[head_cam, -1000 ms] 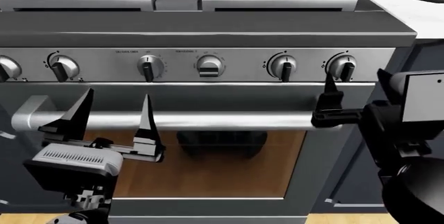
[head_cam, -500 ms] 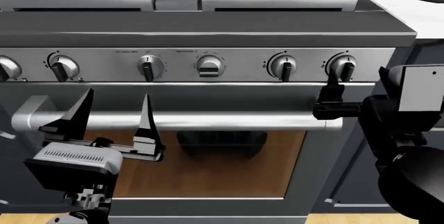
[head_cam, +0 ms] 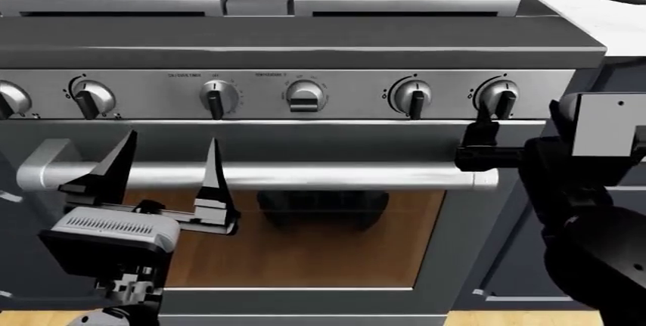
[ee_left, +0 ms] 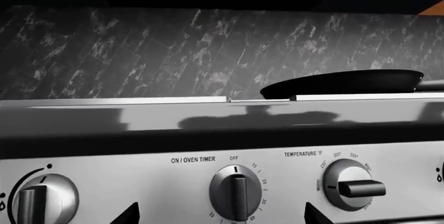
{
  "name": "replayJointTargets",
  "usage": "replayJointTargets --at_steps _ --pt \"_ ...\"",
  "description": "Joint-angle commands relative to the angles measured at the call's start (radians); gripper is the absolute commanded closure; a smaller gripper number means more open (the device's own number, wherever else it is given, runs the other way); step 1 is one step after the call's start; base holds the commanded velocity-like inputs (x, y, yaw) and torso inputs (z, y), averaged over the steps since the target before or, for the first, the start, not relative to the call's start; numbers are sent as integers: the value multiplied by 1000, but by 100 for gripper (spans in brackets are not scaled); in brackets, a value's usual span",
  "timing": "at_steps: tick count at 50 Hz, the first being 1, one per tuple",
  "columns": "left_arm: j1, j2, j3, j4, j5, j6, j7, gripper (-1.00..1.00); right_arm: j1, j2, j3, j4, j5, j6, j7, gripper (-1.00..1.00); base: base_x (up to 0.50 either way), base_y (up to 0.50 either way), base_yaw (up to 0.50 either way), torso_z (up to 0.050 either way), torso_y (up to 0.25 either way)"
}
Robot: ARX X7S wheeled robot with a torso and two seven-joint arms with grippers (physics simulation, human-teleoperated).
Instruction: Pick the croissant and place it on the pan. Then turn on the stove to warm the croissant.
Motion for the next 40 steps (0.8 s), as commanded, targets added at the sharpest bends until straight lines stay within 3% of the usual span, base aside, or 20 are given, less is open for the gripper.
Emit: replayJointTargets --at_steps 1,40 --pt "-2 -1 2 -5 0 1 -3 -100 16 -13 -16 29 -15 3 -14 -100 0 0 0 0 0" --pt "-6 -7 8 -12 -2 4 -13 -100 22 -37 -34 81 -51 -14 -29 -100 0 0 0 0 0"
